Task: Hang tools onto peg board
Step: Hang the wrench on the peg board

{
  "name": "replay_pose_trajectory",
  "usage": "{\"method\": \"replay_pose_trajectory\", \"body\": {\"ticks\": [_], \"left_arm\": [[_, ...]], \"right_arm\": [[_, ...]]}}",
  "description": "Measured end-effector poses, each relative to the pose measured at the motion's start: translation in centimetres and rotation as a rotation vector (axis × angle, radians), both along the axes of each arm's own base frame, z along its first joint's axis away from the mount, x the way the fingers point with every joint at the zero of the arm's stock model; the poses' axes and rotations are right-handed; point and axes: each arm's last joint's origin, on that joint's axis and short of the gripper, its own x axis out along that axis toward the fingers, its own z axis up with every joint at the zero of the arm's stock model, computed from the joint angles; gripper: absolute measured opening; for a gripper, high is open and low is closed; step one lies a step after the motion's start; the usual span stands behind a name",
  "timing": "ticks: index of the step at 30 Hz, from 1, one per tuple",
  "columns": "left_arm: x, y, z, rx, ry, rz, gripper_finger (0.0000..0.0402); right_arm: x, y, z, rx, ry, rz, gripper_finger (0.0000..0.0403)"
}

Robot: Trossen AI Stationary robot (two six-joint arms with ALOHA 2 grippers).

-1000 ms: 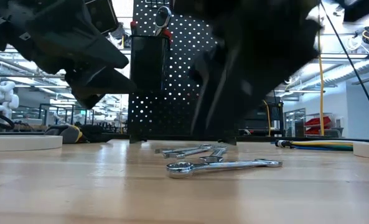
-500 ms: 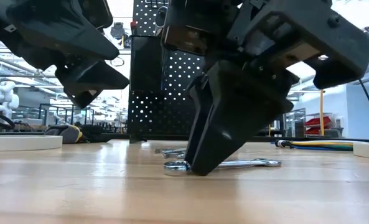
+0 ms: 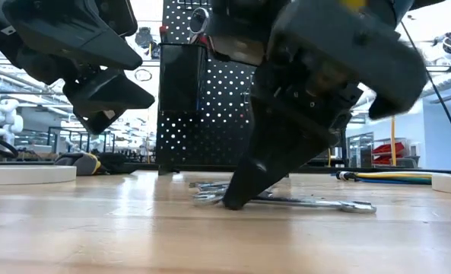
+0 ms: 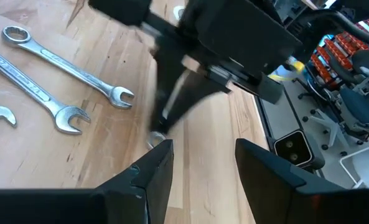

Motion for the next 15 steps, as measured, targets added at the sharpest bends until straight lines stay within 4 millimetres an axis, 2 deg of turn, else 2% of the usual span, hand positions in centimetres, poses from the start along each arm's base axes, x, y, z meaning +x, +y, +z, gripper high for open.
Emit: {"method": "replay_pose_trajectory", "body": {"ticks": [6, 15], "left_arm": [[0.1, 0.2, 0.0, 0.001, -0.004, 0.007, 0.0176], [0.1, 0.2, 0.0, 0.001, -0.005, 0.006, 0.0176]], "right_arm": [[-0.1, -0.8, 1.9, -0.093, -0.072, -0.074, 0.0021], [0.2, -1.9, 1.8, -0.093, -0.054, -0.117, 0.0021]]}}
